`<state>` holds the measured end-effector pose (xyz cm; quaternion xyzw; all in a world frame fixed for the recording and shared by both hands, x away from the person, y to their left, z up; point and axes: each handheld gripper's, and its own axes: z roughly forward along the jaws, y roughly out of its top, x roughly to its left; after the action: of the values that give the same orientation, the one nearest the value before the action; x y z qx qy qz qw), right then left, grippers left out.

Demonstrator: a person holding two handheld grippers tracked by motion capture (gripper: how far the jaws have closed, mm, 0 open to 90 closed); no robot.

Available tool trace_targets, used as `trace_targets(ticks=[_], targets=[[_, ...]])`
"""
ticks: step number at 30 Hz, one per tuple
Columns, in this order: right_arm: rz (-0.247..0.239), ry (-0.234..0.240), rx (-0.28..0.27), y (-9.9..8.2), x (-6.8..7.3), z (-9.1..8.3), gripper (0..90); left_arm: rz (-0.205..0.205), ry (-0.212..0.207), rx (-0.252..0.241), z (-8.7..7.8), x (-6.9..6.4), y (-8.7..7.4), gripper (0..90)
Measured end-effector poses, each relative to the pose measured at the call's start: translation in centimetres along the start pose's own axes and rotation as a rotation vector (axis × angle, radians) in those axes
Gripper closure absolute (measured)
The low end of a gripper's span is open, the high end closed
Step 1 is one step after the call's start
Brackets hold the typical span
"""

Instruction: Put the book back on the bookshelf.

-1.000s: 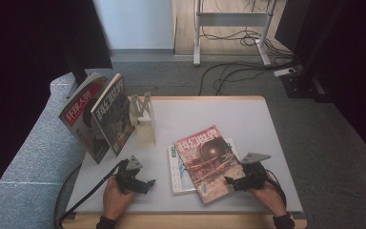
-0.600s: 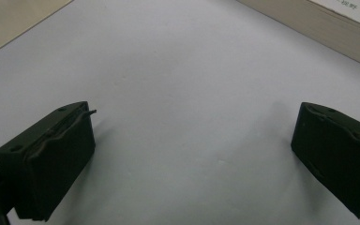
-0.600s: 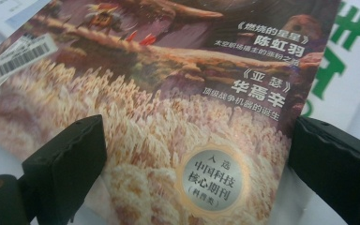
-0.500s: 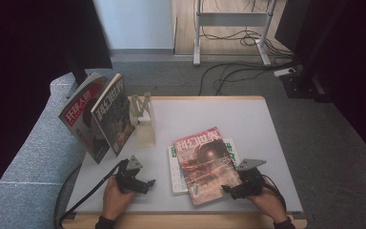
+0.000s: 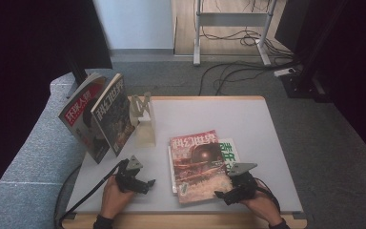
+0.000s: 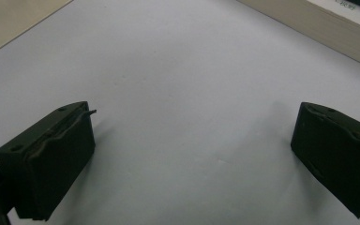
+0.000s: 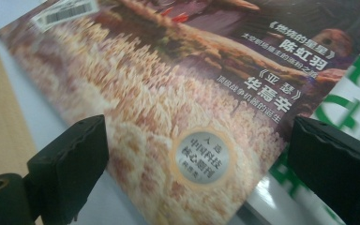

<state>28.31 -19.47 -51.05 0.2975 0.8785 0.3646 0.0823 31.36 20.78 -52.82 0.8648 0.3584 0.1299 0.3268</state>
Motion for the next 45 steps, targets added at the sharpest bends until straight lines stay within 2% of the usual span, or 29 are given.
trace_targets(ticks=[8,16,18,23,28,33,40,45], targets=[[-0.034,0.066,-0.008,1.0,1.4,1.1,7.3,-0.004,-0.002,-0.001,0.0,0.0,0.0,0.0],[-0.054,0.093,-0.007,1.8,2.7,2.0,7.1,-0.026,-0.008,0.003,-0.4,0.2,0.1,0.4],[-0.063,0.102,-0.009,2.0,2.9,2.2,7.0,-0.030,-0.011,-0.005,-0.6,0.2,0.2,0.4],[-0.080,0.123,-0.010,2.7,3.8,3.0,6.6,-0.040,0.009,-0.027,-1.8,0.6,0.3,0.3],[-0.097,0.138,-0.010,3.1,4.3,3.5,6.9,-0.034,0.010,-0.047,-2.4,0.5,0.4,0.4],[-0.089,0.151,-0.014,3.0,3.5,3.1,11.1,-0.010,-0.004,-0.043,-2.3,0.1,0.6,0.2],[-0.062,0.074,-0.028,3.4,1.3,2.8,7.5,0.013,-0.043,-0.039,-2.0,-0.9,0.5,0.0],[-0.037,0.019,-0.051,4.2,-0.8,2.8,4.4,0.033,-0.036,-0.015,-1.0,-1.3,0.1,0.0]])
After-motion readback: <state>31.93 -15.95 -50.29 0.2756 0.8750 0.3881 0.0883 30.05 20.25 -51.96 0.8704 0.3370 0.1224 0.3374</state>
